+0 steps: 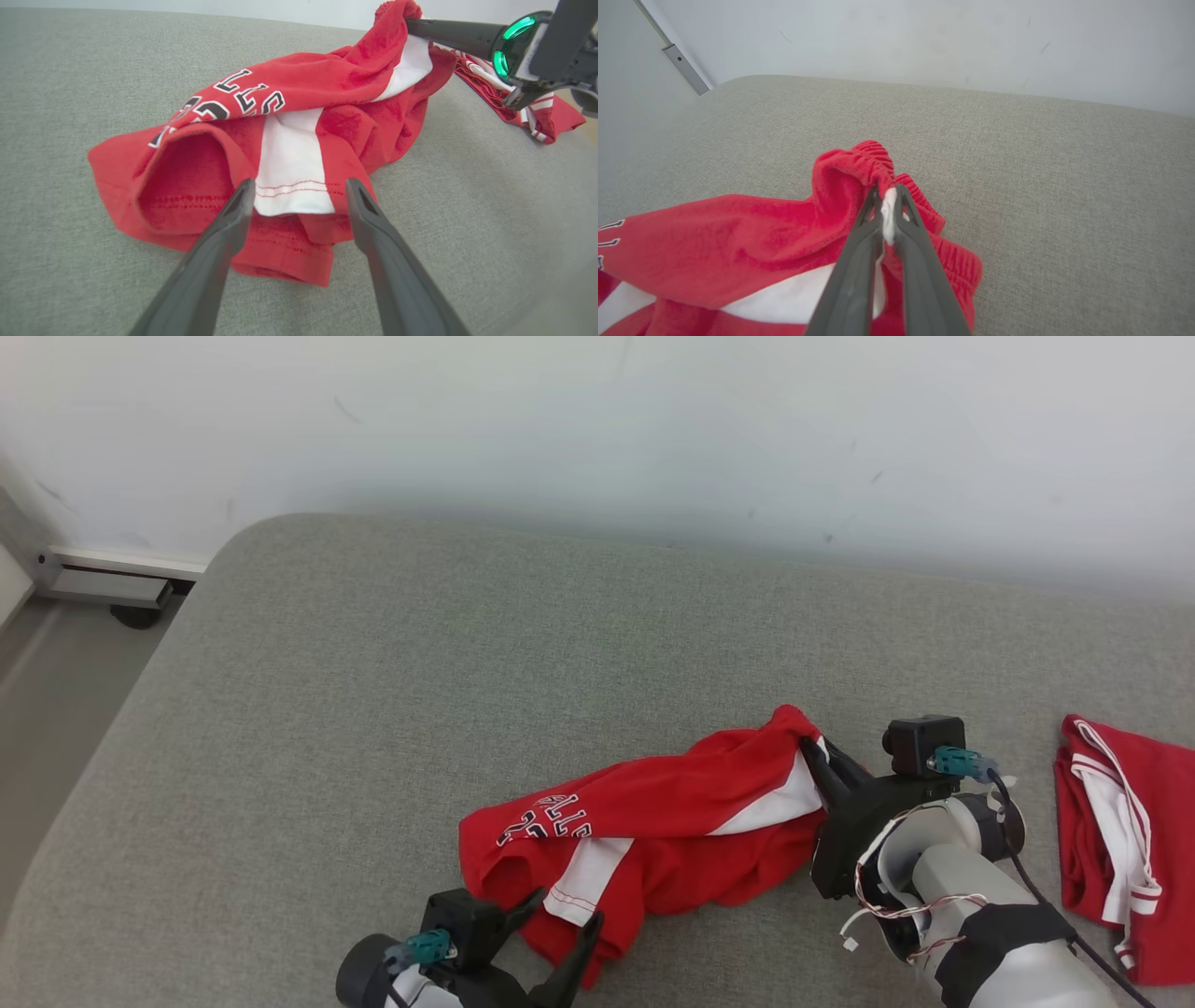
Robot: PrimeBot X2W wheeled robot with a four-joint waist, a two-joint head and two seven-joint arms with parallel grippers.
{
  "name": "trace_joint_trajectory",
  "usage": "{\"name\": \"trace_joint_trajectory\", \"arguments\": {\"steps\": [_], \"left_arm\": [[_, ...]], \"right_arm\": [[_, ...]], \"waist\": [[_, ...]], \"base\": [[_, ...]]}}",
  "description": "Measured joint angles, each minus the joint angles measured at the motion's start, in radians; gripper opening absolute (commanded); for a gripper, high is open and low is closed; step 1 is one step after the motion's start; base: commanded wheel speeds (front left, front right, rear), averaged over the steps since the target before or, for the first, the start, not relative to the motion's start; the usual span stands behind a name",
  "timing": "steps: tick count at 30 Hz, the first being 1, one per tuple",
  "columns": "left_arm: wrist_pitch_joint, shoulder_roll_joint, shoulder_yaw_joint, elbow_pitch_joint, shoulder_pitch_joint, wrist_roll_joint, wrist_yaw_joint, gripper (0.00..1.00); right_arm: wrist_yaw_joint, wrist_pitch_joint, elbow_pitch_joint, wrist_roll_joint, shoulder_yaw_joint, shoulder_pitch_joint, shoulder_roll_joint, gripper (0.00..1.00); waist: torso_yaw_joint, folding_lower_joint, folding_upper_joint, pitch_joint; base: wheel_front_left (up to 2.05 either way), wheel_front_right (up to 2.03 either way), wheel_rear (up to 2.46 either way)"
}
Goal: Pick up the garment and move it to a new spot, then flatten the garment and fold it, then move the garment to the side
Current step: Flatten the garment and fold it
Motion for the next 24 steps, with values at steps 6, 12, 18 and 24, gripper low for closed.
{"name": "trace_joint_trajectory", "arguments": {"steps": [6, 12, 18, 24], "left_arm": [[0.037, 0.000, 0.016, 0.011, -0.002, -0.034, -0.002, 1.00], [0.064, 0.010, 0.026, 0.024, -0.002, -0.044, 0.014, 1.00], [0.082, 0.012, 0.029, 0.018, -0.003, -0.044, 0.023, 1.00], [0.093, 0.018, 0.027, -0.008, -0.003, -0.038, 0.031, 1.00]], "right_arm": [[0.000, -0.001, -0.017, 0.018, 0.038, -0.007, 0.001, 0.00], [0.000, -0.006, -0.014, 0.027, 0.047, -0.020, 0.001, 0.00], [0.000, -0.010, -0.002, 0.037, 0.048, -0.020, 0.001, 0.00], [0.000, -0.014, 0.014, 0.053, 0.048, -0.020, 0.001, 0.00]], "waist": [[-0.010, 0.0000, 0.0000, 0.010], [-0.029, 0.0000, 0.0000, 0.018], [-0.033, 0.0000, 0.0000, 0.023], [-0.027, 0.0000, 0.0000, 0.021]], "base": [[0.00, 0.00, 0.00], [0.00, 0.00, 0.00], [0.00, 0.00, 0.00], [0.00, 0.00, 0.00]]}}
